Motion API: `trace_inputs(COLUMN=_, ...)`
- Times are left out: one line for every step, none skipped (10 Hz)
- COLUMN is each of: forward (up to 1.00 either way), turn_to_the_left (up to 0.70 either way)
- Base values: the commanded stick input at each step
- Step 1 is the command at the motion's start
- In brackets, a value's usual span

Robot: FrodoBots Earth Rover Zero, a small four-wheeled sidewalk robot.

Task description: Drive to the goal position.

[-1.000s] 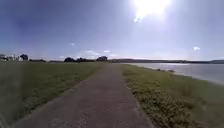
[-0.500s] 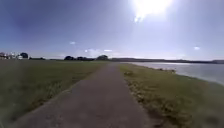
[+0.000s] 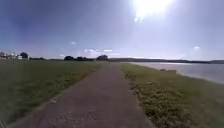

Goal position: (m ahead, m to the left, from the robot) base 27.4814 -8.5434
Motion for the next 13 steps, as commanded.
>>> trace_inputs(forward=0.70, turn_to_the_left=0.00)
trace_inputs(forward=0.70, turn_to_the_left=0.00)
trace_inputs(forward=0.70, turn_to_the_left=0.00)
trace_inputs(forward=0.70, turn_to_the_left=0.00)
trace_inputs(forward=0.70, turn_to_the_left=0.00)
trace_inputs(forward=0.70, turn_to_the_left=0.00)
trace_inputs(forward=0.70, turn_to_the_left=0.00)
trace_inputs(forward=0.70, turn_to_the_left=0.00)
trace_inputs(forward=0.70, turn_to_the_left=0.00)
trace_inputs(forward=0.70, turn_to_the_left=0.00)
trace_inputs(forward=0.70, turn_to_the_left=0.00)
trace_inputs(forward=0.70, turn_to_the_left=0.00)
trace_inputs(forward=0.70, turn_to_the_left=0.00)
